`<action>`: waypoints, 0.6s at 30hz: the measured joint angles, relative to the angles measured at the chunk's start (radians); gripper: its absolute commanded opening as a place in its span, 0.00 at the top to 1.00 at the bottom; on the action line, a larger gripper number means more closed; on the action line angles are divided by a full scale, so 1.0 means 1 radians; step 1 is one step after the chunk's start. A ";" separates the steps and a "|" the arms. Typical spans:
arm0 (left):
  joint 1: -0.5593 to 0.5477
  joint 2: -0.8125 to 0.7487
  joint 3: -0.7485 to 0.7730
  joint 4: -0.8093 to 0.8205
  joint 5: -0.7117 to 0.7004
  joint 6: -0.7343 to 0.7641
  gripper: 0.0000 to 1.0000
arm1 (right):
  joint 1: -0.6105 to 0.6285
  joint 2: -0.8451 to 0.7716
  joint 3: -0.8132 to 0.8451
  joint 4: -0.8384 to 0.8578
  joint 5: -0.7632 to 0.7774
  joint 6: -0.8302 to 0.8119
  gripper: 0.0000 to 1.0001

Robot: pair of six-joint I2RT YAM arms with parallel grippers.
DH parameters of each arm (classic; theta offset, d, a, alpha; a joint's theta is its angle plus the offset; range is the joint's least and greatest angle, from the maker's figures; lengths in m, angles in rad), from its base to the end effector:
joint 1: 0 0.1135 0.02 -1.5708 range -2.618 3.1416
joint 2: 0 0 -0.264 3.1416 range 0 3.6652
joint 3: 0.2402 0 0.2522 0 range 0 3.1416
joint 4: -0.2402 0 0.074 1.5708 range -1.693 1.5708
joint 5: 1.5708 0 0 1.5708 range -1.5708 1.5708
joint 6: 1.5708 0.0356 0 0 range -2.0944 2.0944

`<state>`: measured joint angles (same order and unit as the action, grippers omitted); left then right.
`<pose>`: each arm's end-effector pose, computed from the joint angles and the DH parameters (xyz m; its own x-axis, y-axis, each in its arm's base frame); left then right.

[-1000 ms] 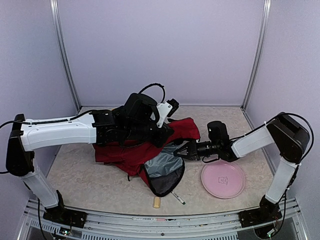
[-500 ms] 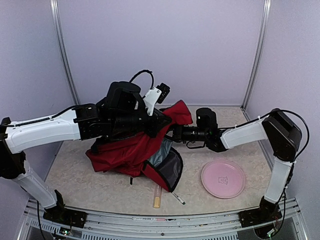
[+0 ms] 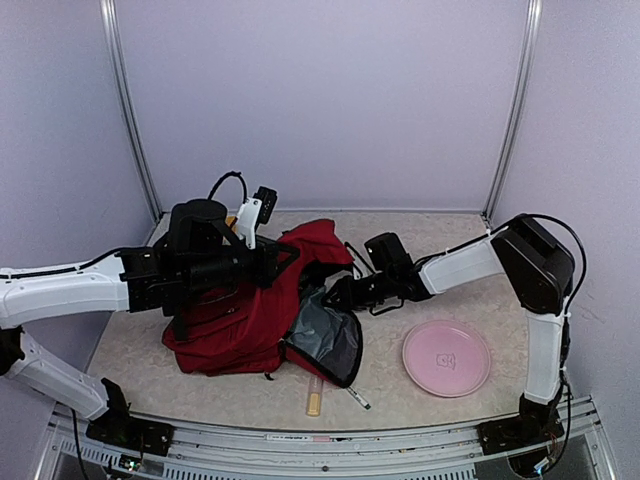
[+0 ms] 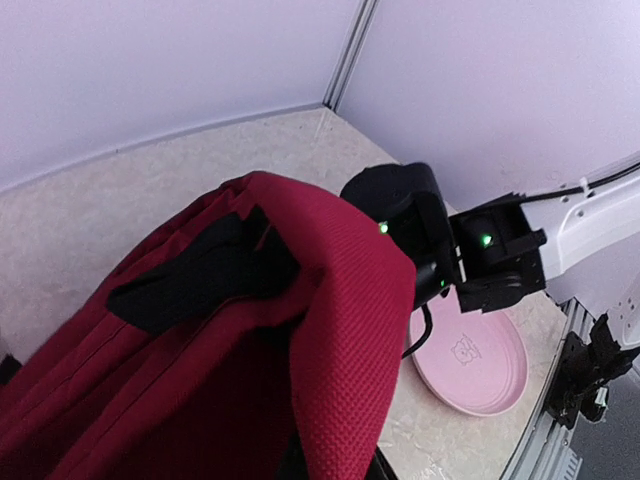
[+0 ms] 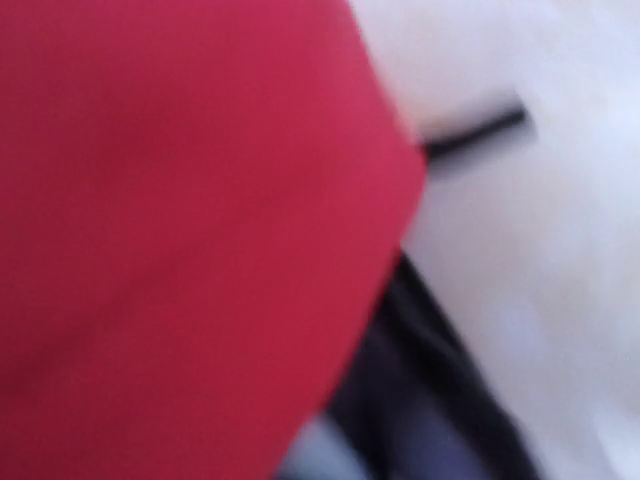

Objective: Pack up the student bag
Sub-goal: Adjust the pencil case in the largest pocket of the bag, then pick up the student bag from the center of the board.

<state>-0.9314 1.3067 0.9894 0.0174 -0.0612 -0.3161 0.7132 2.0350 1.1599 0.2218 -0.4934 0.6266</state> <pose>0.1850 -0.2452 0.3166 -0.4057 0.0256 -0.9137 0.6733 0.6843 -0.2798 0.3103 0.2907 0.1359 -0.8770 -0.0758 -0.4744 -0.4276 0.5734 0.6988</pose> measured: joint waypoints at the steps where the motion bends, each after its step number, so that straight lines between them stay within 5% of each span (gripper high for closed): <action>1: 0.000 0.000 -0.021 0.005 0.000 -0.015 1.00 | 0.000 0.000 0.000 -0.034 0.003 -0.021 0.51; 11: 0.000 -0.001 -0.106 0.051 -0.022 -0.109 1.00 | -0.019 -0.186 0.002 -0.323 0.112 -0.198 0.39; 18: -0.003 -0.008 -0.109 0.052 -0.026 -0.115 1.00 | -0.048 -0.260 -0.125 -0.348 0.076 -0.194 0.37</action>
<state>-0.9340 1.2987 0.8803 0.0696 -0.0872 -0.4309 0.6655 1.7752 1.0351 -0.1257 -0.4179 0.4324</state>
